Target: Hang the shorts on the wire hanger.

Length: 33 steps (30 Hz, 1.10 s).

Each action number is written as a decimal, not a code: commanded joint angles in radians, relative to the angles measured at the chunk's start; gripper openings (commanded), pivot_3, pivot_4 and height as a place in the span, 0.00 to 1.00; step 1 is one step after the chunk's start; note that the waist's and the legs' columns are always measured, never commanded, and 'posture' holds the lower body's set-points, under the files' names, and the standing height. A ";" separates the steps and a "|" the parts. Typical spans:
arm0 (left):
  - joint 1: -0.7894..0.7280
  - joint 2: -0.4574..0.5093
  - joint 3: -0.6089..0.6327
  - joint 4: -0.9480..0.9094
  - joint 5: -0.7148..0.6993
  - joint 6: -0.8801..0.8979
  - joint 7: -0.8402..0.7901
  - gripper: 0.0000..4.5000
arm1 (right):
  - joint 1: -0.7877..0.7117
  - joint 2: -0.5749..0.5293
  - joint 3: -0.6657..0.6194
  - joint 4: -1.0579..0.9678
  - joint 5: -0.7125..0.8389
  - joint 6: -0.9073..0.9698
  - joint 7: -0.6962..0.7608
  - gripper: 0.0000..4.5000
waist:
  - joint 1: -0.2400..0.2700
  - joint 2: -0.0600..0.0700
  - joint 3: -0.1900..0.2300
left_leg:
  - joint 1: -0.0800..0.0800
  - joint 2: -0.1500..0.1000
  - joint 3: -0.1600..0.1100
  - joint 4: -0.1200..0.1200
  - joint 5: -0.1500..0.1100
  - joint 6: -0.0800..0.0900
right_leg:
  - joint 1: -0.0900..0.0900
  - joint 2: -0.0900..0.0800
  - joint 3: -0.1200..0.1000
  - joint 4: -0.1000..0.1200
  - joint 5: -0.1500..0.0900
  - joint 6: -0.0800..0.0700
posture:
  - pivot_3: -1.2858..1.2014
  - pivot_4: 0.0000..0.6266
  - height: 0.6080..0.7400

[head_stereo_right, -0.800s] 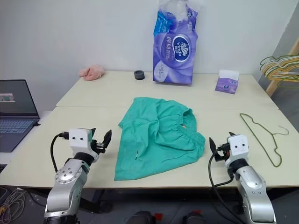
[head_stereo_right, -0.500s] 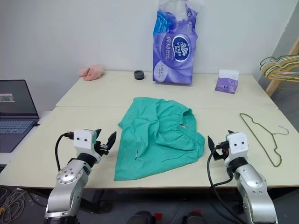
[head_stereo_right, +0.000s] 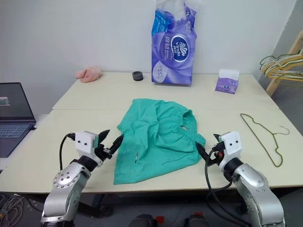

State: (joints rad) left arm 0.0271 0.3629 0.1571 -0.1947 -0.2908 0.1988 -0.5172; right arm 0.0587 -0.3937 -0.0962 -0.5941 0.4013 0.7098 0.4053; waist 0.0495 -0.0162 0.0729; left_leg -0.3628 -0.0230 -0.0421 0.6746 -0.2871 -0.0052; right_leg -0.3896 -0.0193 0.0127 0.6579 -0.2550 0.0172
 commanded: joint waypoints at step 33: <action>-0.168 0.290 -0.063 -0.042 -0.201 0.254 -0.393 0.71 | -0.497 -0.110 0.130 0.433 0.062 0.412 0.126 1.00 | -0.044 0.000 0.001 | 0.000 -0.001 0.001 -0.012 0.000 0.000 | -0.005 -0.001 0.001 -0.001 -0.001 0.002 | 0.53 0.05 1.00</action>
State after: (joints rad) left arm -0.1411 0.6380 0.0862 -0.2220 -0.4868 0.4672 -0.8940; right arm -0.4087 -0.5112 0.0337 -0.1656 0.4712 1.1261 0.5414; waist 0.0051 -0.0163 0.0739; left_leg -0.3628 -0.0240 -0.0408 0.6631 -0.2872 -0.0051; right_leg -0.3944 -0.0201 0.0140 0.6566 -0.2558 0.0193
